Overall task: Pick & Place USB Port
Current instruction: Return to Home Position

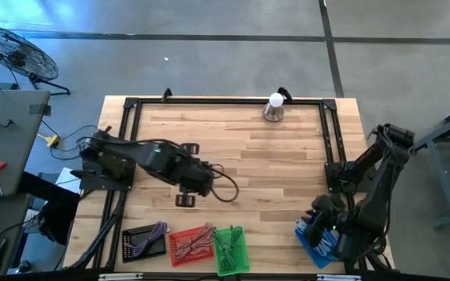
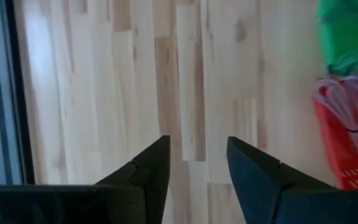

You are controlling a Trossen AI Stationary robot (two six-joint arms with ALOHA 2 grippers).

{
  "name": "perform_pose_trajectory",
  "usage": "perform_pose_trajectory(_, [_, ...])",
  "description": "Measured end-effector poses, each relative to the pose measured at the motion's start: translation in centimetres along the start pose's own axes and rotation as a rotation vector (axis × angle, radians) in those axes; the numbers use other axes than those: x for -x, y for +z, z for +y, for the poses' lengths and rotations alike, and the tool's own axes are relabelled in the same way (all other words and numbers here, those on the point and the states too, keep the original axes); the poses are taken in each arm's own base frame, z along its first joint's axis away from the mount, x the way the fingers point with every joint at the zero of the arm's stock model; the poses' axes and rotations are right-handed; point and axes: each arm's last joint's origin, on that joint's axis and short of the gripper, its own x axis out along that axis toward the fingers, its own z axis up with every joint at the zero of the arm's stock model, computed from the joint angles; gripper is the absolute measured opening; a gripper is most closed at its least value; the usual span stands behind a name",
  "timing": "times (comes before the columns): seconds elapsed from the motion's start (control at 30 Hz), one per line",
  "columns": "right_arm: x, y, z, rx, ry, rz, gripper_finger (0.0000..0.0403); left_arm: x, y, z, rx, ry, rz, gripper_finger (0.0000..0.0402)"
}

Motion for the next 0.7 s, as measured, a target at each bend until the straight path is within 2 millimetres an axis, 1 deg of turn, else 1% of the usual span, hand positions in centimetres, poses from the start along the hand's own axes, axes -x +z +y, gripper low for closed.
perform_pose_trajectory(0.13, [1.2, 3.1, -0.5, 0.088, 0.086, -0.111, 0.0128, 3.3, -1.9, 0.7, -0.001, 0.027, -0.106, 0.0152])
perform_pose_trajectory(0.2, [1.8, 4.7, -1.0, 0.151, 0.109, -0.169, 0.0126, 4.8, -3.3, 1.4, 0.004, 0.062, -0.153, 0.0152])
perform_pose_trajectory(0.3, [2.7, 7.3, -2.0, 0.262, 0.121, -0.282, 0.0111, 6.3, -5.7, 2.7, 0.013, 0.118, -0.200, 0.0152])
perform_pose_trajectory(0.37, [3.3, 9.0, -2.6, 0.335, 0.119, -0.354, 0.0088, 6.8, -7.6, 3.7, 0.027, 0.179, -0.221, 0.0152])
perform_pose_trajectory(0.5, [4.6, 12.2, -4.3, 0.442, 0.104, -0.473, 0.0019, 6.6, -12.0, 5.1, -0.003, 0.265, -0.219, 0.0152])
perform_pose_trajectory(0.53, [4.9, 12.9, -4.8, 0.468, 0.096, -0.494, 0.0010, 6.3, -13.1, 5.4, -0.003, 0.276, -0.215, 0.0151])
perform_pose_trajectory(0.63, [5.9, 14.7, -6.4, 0.486, 0.077, -0.547, 0.0013, 5.2, -16.1, 6.0, 0.020, 0.301, -0.203, 0.0135])
perform_pose_trajectory(0.7, [6.5, 15.7, -7.7, 0.484, 0.066, -0.572, 0.0006, 4.6, -18.3, 6.4, 0.045, 0.325, -0.216, 0.0104])
